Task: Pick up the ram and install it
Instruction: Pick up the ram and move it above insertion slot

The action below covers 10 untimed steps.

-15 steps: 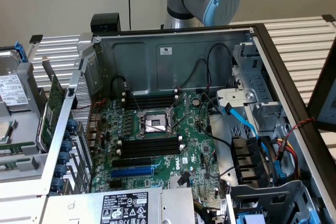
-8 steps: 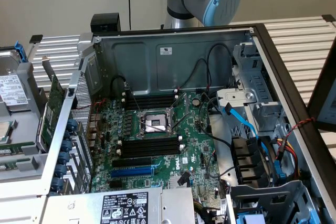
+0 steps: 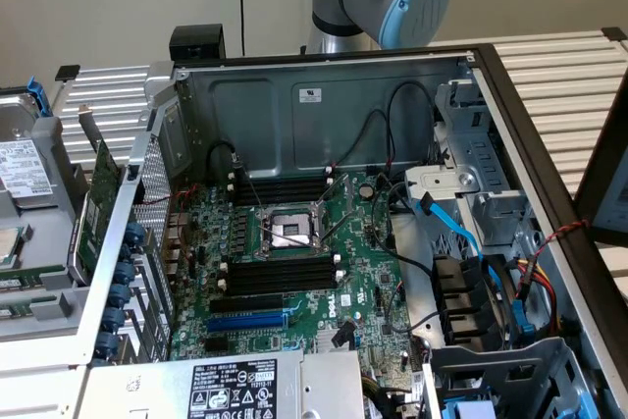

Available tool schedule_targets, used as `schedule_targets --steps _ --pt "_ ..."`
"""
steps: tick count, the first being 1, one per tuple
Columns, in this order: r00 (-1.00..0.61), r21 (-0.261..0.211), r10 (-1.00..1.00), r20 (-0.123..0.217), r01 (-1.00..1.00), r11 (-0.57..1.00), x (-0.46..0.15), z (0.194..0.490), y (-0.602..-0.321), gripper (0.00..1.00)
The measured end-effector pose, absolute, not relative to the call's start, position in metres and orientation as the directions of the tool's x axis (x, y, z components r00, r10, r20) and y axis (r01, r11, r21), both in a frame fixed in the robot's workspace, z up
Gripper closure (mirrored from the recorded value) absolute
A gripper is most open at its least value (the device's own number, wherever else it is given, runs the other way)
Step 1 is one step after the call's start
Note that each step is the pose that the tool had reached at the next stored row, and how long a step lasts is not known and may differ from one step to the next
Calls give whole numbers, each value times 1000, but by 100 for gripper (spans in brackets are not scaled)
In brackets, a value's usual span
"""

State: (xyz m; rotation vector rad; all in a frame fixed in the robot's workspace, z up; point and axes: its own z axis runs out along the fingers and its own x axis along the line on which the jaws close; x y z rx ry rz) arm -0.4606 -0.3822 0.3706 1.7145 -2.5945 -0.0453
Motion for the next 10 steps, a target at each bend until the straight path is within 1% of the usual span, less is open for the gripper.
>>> schedule_targets --steps 8,10 --pt "-256 41 -967 11 -966 256 -461 369 -382 90" --pt "-243 41 -970 11 -969 243 -461 369 -382 90"
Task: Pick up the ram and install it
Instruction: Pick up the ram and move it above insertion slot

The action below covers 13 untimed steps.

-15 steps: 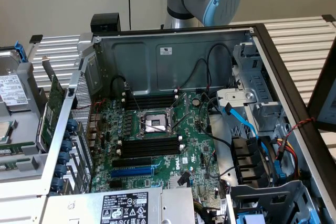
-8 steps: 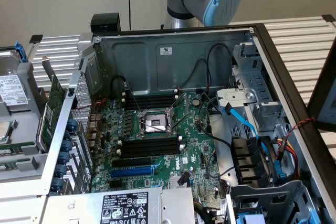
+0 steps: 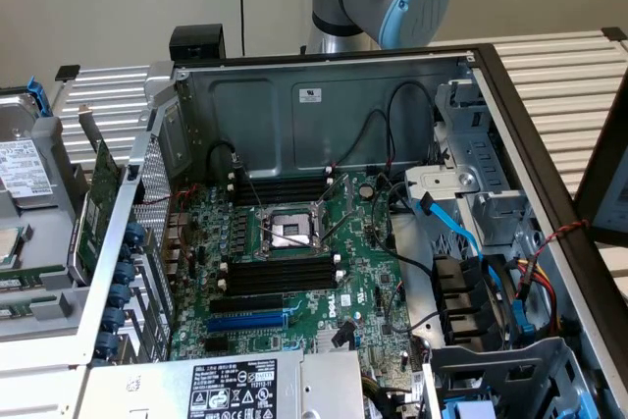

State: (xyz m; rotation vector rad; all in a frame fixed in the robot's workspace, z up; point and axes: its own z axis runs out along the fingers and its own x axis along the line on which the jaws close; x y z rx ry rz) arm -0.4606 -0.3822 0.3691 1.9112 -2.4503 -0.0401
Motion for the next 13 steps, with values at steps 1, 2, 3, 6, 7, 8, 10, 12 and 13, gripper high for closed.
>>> schedule_targets --steps 1,2,3,6,7,8,10,12,13 --pt "-243 41 -970 11 -969 243 -461 369 -382 90" --pt "-243 41 -970 11 -969 243 -461 369 -382 90" --pt "-243 41 -970 11 -969 243 -461 369 -382 90" --pt "-201 40 -980 12 -979 201 -461 368 -382 90" --pt "-183 40 -983 12 -982 183 -461 367 -382 90" --pt "-165 40 -986 12 -985 166 -461 367 -382 90" --pt "-130 38 -991 13 -991 130 -461 365 -382 90" --pt "-104 27 -994 14 -994 104 -461 365 -382 90" --pt "-94 20 -995 14 -995 94 -461 365 -382 90"
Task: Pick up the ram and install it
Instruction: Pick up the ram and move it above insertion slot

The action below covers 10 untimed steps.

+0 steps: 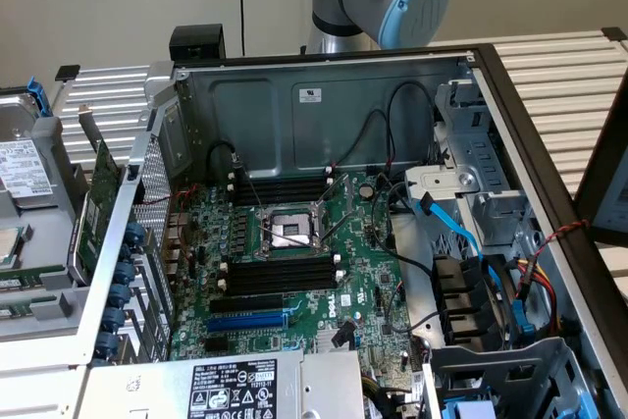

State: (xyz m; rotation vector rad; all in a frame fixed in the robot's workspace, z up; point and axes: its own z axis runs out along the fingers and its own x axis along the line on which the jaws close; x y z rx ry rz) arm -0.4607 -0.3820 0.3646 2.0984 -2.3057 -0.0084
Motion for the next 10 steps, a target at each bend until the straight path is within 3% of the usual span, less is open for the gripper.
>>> schedule_targets --steps 10 --pt "-12 9 -1000 14 -1000 13 -463 354 -382 90"
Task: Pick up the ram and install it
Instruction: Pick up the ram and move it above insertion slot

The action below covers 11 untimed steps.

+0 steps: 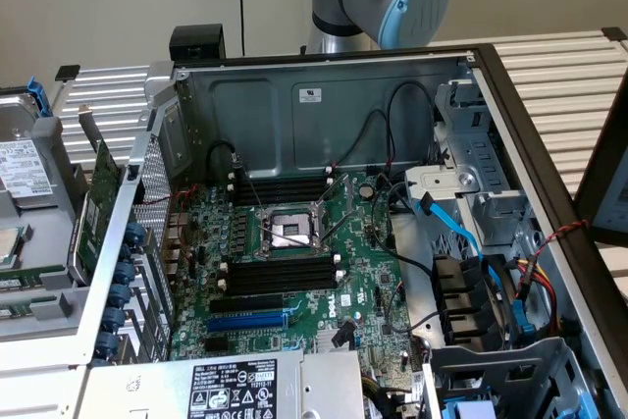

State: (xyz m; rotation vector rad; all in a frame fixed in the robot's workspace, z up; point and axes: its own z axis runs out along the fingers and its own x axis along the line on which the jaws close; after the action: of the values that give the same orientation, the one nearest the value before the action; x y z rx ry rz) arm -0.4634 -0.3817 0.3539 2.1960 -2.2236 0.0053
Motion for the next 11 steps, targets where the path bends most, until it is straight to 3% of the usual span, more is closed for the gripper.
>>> schedule_targets --steps 11 --pt "20 8 -1000 13 -1000 -19 -468 338 -382 90"
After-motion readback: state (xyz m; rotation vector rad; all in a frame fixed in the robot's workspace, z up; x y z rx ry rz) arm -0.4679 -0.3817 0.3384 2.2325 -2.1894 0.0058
